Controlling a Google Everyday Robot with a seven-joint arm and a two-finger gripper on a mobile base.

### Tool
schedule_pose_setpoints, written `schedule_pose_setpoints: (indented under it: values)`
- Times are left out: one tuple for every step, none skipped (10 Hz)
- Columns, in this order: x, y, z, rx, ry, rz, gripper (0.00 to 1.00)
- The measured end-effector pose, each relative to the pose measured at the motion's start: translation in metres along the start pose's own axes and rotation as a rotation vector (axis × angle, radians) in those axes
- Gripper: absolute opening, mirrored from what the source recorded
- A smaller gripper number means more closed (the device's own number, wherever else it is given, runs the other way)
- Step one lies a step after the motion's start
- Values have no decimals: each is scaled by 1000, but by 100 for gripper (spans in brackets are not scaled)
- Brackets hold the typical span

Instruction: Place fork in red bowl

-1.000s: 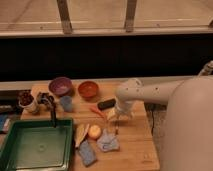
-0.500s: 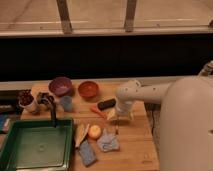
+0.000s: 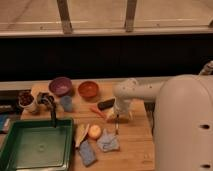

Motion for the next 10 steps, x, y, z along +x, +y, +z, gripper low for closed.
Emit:
schedule_pose_setpoints:
  values:
    - [-2,-1,1,1,3,-1,80]
    - [-4,-2,4,3,8,1,80]
    - [-5,-4,5,5,12,5,80]
    - [-5,-7,7,7,17,10,80]
    - [-4,-9,8,9,19,15,80]
    - [-4,-11,8,10,21,18,80]
    - [-3,-12,9,11,24,21,80]
    - [-2,-12,10,12,28,25,80]
    - [0,-12,12,12,32,26,80]
    - [0,-13,14,13,37,28,80]
